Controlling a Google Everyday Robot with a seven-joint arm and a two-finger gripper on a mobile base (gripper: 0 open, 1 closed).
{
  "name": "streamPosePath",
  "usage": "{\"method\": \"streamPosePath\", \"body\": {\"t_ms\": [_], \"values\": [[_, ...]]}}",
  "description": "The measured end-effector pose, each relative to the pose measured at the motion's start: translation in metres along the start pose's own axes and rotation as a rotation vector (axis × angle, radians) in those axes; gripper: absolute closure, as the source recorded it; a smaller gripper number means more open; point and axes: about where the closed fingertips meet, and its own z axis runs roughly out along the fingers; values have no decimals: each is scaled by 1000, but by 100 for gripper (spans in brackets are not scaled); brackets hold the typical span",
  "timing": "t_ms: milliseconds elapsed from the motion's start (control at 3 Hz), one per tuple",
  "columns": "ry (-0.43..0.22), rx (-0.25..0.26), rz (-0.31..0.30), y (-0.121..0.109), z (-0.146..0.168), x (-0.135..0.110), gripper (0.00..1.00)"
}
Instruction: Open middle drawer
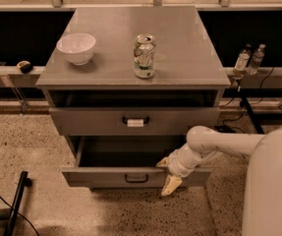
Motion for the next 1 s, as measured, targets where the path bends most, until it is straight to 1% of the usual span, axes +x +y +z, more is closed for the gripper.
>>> {"method": "streamPosePath", "body": {"t_ms": [333,667,1000], "values": [[2,-3,-18,21,-14,-9,30],[-8,-29,-13,50,-19,-17,30],[-25,-54,5,77,-21,-20,31]]}}
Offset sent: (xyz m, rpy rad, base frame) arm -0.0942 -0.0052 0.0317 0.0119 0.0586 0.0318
